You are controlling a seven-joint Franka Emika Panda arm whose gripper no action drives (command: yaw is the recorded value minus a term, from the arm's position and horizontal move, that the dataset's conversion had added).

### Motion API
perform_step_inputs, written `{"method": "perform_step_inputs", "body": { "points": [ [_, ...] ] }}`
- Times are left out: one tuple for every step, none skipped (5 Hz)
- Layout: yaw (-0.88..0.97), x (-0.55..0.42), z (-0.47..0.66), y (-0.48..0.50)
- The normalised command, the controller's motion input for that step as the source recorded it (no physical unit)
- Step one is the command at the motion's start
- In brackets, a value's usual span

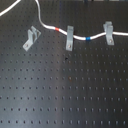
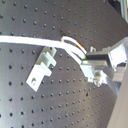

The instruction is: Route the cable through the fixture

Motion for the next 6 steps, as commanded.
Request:
{"method": "perform_step_inputs", "body": {
  "points": [
    [0.00, 0.039, 0.02, 0.042],
    [0.28, 0.278, 0.50, 0.170],
    [0.76, 0.192, 0.29, 0.108],
    [0.86, 0.141, 0.24, 0.091],
    [0.95, -0.045, 0.00, 0.091],
    [0.83, -0.007, 0.35, 0.016]
  ]
}}
